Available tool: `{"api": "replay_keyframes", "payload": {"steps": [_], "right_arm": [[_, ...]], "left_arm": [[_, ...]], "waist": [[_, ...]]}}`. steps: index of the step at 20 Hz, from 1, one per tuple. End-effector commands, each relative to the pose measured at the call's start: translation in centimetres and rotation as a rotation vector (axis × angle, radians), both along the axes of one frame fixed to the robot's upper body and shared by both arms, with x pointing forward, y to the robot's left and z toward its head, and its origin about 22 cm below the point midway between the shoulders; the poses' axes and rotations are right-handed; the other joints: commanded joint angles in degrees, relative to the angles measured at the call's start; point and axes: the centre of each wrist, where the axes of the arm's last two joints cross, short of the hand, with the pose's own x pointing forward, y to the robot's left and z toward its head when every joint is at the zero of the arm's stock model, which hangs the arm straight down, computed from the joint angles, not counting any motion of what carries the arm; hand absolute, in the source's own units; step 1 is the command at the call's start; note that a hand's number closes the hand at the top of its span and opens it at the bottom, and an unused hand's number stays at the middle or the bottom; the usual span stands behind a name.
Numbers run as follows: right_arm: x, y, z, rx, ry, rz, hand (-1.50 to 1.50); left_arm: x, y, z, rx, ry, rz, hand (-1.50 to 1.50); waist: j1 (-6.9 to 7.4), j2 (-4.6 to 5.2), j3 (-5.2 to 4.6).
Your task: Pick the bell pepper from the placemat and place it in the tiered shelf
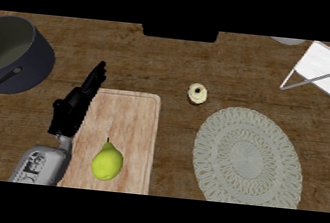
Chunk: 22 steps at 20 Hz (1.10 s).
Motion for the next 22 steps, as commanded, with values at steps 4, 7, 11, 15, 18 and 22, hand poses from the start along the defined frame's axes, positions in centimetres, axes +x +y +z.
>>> {"api": "replay_keyframes", "payload": {"steps": [4,7,11,15,18,22], "right_arm": [[-0.6,-2.6,-4.3,0.047,0.109,-0.304,-1.50],[-0.8,-3.2,-3.7,0.066,0.136,-0.319,-1.50],[-1.8,-3.9,-2.0,0.116,-0.009,-0.278,-1.50],[-2.3,-2.1,-1.3,0.151,-0.094,-0.186,-1.50],[-2.4,-1.4,-0.6,0.186,-0.098,-0.140,-1.50],[-2.5,-2.6,0.6,0.201,-0.110,-0.085,-1.50]], "left_arm": [[-1.6,0.6,-1.9,0.007,-0.005,0.009,0.00],[-1.2,0.8,-1.5,0.010,0.003,0.000,0.00],[-1.1,1.0,0.0,0.015,-0.011,0.014,0.00],[-0.1,-0.2,0.7,-0.003,0.001,0.015,0.00],[-1.2,-0.3,-1.2,-0.003,-0.009,0.013,0.00],[-1.5,-1.0,-0.4,0.010,0.005,0.006,0.00]], "waist": [[-0.23,-0.12,-0.11],[-0.27,-0.09,-0.05],[-0.33,-0.23,-0.01],[-0.93,-0.39,-0.01],[-0.75,-0.34,-0.03],[-0.15,-0.19,0.00]]}}
